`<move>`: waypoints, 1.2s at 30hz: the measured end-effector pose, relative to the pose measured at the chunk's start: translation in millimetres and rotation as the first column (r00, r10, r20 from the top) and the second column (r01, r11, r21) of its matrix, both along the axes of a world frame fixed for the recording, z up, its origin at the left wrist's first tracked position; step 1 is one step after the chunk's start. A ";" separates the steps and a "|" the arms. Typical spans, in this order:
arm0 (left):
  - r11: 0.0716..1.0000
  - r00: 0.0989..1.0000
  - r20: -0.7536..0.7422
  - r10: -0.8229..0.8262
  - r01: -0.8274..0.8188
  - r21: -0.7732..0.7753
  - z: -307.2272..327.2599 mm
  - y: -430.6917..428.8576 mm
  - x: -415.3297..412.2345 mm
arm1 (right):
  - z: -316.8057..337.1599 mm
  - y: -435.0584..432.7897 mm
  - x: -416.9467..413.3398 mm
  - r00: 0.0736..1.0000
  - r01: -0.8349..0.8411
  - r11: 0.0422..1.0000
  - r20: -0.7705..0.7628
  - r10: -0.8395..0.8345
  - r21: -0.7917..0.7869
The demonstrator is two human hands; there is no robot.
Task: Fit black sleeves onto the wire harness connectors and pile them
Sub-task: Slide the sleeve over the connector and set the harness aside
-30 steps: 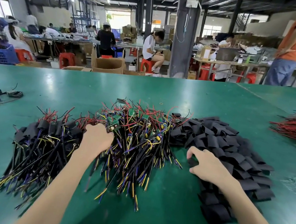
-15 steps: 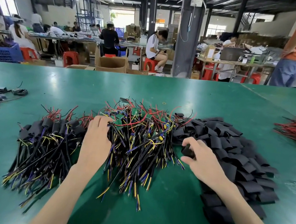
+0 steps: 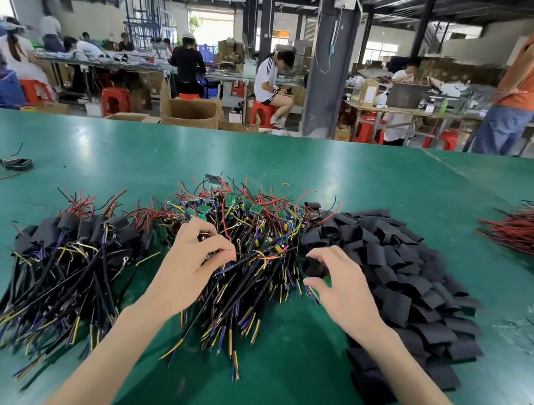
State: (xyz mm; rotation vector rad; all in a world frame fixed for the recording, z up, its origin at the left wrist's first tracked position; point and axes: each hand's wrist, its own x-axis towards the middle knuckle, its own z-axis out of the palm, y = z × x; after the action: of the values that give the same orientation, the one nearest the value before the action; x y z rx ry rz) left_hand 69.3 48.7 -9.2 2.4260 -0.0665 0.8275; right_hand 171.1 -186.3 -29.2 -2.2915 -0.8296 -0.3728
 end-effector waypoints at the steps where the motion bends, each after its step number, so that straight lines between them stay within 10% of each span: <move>1: 1.000 1.000 -0.009 -0.017 0.017 -0.011 0.1 -0.8 -0.1 | 0.1 0.2 0.2 1.000 -0.009 1.000 -0.012 0.009 0.024; 25: 0.995 0.994 -0.109 -0.015 0.026 0.099 3.6 -7.0 -2.1 | 17.4 -1.2 -10.5 0.954 -0.195 0.899 -0.135 0.266 0.393; 36: 0.985 1.000 0.008 0.006 -0.007 0.171 6.8 -14.4 -4.9 | 19.7 0.4 -16.9 0.979 -0.152 0.980 0.159 0.131 0.127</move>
State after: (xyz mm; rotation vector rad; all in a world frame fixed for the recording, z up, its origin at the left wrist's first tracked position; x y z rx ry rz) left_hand 64.4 34.3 -2.4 2.5854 -0.1374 0.8651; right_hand 154.2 -185.9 -9.5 -2.0814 -1.0039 -0.5268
